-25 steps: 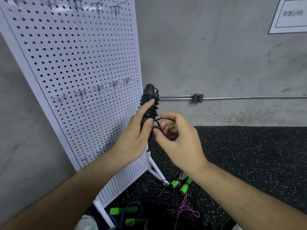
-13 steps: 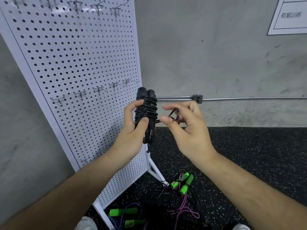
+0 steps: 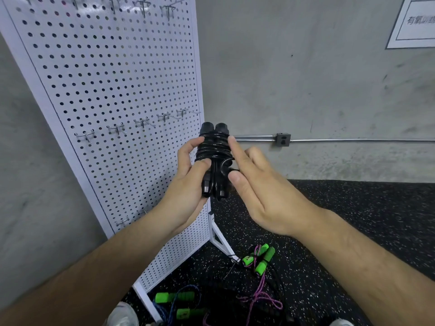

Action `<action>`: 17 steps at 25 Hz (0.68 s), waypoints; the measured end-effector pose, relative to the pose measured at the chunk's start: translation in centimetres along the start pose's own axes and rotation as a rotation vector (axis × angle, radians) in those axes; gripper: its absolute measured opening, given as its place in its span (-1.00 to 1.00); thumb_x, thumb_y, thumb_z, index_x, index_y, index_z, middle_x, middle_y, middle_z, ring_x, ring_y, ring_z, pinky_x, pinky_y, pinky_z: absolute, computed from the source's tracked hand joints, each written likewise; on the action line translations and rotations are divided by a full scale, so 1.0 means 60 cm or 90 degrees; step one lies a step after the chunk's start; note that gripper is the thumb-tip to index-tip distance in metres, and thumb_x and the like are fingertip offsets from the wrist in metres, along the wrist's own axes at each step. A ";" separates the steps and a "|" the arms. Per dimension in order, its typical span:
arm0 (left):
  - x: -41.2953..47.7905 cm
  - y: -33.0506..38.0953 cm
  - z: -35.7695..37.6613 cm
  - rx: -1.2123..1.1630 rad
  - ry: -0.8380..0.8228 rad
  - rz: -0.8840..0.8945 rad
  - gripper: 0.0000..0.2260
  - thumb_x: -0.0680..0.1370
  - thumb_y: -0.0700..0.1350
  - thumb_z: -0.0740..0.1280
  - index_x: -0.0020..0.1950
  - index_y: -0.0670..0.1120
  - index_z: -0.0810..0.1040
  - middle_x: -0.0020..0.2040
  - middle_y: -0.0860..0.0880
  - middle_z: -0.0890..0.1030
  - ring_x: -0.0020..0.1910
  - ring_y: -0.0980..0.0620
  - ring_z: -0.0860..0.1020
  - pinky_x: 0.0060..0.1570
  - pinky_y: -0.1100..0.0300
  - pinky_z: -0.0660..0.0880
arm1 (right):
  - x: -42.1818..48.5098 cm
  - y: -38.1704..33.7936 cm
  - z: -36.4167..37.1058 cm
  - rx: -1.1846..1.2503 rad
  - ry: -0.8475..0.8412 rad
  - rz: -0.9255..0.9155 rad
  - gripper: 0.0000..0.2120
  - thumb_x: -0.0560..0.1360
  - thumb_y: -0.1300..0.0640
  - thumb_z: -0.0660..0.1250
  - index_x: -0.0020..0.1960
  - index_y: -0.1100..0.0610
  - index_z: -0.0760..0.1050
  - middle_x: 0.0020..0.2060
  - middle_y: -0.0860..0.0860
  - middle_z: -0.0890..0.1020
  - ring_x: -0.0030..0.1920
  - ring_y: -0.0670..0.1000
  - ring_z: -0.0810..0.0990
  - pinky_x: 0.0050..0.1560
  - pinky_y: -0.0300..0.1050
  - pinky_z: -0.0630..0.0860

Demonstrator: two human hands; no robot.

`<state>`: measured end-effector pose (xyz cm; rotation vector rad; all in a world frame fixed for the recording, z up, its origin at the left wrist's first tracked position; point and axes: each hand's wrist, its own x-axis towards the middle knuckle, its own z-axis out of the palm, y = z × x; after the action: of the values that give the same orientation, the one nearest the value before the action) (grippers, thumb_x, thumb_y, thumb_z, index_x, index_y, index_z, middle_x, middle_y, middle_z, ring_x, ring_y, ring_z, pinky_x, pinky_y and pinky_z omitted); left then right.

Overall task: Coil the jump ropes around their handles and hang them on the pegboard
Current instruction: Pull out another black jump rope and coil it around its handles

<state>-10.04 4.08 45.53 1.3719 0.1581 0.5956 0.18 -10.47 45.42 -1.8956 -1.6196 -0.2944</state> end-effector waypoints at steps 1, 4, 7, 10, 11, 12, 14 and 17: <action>0.001 0.000 -0.001 0.001 -0.001 0.001 -0.66 0.72 -0.20 0.08 0.39 0.19 0.34 -0.11 -0.04 0.68 -0.18 0.09 0.62 -0.20 0.17 0.59 | 0.002 0.005 -0.001 -0.051 0.003 -0.018 -0.39 0.69 -0.10 -0.03 0.65 0.05 -0.14 0.00 -0.19 0.25 -0.08 -0.20 0.31 -0.05 -0.47 0.29; 0.001 0.002 0.002 0.004 0.002 0.004 -0.65 0.71 -0.20 0.08 0.38 0.19 0.34 -0.11 -0.06 0.70 -0.17 0.07 0.65 -0.24 0.17 0.59 | 0.002 0.010 -0.009 -0.074 0.034 -0.003 -0.47 0.68 -0.11 0.03 0.57 0.11 0.17 0.04 -0.17 0.43 -0.03 -0.23 0.34 -0.03 -0.54 0.28; -0.001 0.002 0.008 0.002 0.002 0.005 -0.66 0.71 -0.21 0.08 0.37 0.18 0.34 -0.11 -0.06 0.69 -0.20 0.06 0.64 -0.28 0.18 0.58 | -0.003 0.016 -0.007 -0.089 0.090 0.010 -0.55 0.65 -0.15 0.06 0.28 0.16 0.44 -0.06 -0.15 0.56 -0.08 -0.15 0.47 -0.22 -0.40 0.34; -0.002 -0.003 0.015 0.014 0.006 0.003 -0.66 0.71 -0.19 0.09 0.36 0.21 0.34 -0.10 -0.09 0.68 -0.19 0.04 0.60 -0.26 0.16 0.57 | -0.007 0.017 0.011 -0.015 0.150 0.012 -0.65 0.63 -0.12 0.16 0.06 0.16 0.50 -0.07 -0.08 0.56 -0.09 -0.09 0.49 -0.18 -0.28 0.36; -0.001 -0.005 0.017 0.011 0.009 0.000 -0.66 0.70 -0.19 0.09 0.36 0.21 0.34 -0.07 -0.11 0.67 -0.17 0.03 0.60 -0.23 0.15 0.57 | -0.008 0.015 0.020 0.023 0.168 0.013 -0.70 0.63 -0.08 0.19 0.01 0.15 0.49 -0.10 -0.09 0.53 -0.11 -0.09 0.48 -0.16 -0.27 0.38; -0.001 -0.005 0.019 0.003 0.012 0.000 -0.66 0.70 -0.20 0.09 0.37 0.20 0.34 -0.05 -0.13 0.67 -0.15 0.01 0.59 -0.21 0.15 0.57 | -0.008 0.012 0.030 0.055 0.185 0.019 -0.73 0.62 -0.05 0.21 -0.02 0.15 0.48 -0.11 -0.09 0.51 -0.11 -0.09 0.48 -0.14 -0.25 0.40; 0.001 -0.005 0.022 -0.009 0.017 0.005 -0.66 0.70 -0.20 0.08 0.36 0.18 0.34 -0.04 -0.14 0.67 -0.14 0.01 0.60 -0.19 0.15 0.58 | -0.010 0.006 0.045 0.103 0.217 0.041 -0.77 0.62 -0.03 0.23 -0.04 0.12 0.47 -0.12 -0.11 0.52 -0.08 -0.08 0.51 -0.09 -0.16 0.45; 0.001 -0.003 0.026 -0.004 0.024 0.007 -0.67 0.70 -0.19 0.08 0.33 0.21 0.35 -0.04 -0.14 0.68 -0.12 0.01 0.62 -0.15 0.14 0.59 | -0.014 -0.006 0.061 0.226 0.270 0.119 -0.86 0.63 0.04 0.29 -0.07 0.06 0.49 -0.15 -0.11 0.58 -0.09 -0.09 0.56 -0.07 -0.17 0.44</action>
<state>-9.24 2.72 45.74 1.3574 0.1796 0.6315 -1.14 -8.98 42.21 -1.5691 -1.1213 -0.2847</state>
